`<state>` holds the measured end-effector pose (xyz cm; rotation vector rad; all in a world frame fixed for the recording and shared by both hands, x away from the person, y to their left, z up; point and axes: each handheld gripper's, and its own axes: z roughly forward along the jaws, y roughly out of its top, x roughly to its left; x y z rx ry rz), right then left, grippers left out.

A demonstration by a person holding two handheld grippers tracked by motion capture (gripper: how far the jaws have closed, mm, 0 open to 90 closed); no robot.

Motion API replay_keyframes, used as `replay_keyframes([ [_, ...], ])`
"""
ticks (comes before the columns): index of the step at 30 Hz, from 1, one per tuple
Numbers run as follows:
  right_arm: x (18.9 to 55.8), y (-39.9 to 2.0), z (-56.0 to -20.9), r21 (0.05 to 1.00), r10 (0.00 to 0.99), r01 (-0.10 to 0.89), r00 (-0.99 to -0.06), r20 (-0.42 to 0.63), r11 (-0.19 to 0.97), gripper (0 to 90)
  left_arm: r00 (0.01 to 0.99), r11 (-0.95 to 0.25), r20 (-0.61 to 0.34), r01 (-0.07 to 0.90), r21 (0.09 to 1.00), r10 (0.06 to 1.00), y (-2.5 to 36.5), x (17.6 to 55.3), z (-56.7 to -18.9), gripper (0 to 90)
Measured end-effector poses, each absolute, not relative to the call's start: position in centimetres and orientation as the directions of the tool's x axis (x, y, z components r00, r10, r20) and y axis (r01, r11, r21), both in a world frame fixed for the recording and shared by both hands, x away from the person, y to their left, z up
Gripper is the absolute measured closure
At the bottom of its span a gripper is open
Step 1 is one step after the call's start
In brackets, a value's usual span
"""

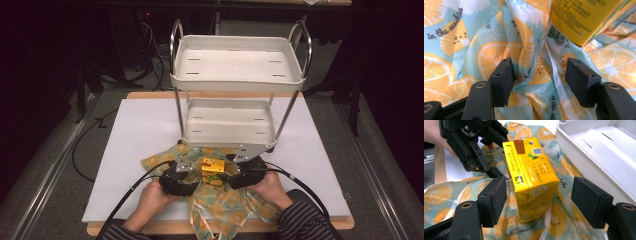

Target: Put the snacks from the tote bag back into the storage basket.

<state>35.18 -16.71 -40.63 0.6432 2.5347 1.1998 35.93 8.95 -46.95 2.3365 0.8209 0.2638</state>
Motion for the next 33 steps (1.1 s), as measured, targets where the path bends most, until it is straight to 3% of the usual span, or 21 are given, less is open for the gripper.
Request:
replay_keyframes([
  [33, 37.1, -13.0, -42.9, 0.758, 0.424, 0.276, -0.906, -0.001, 0.592, 37.4, 0.787, -0.602, -0.024, 0.49, 0.631, 0.617, 8.9, 36.1, -47.0, 39.1],
])
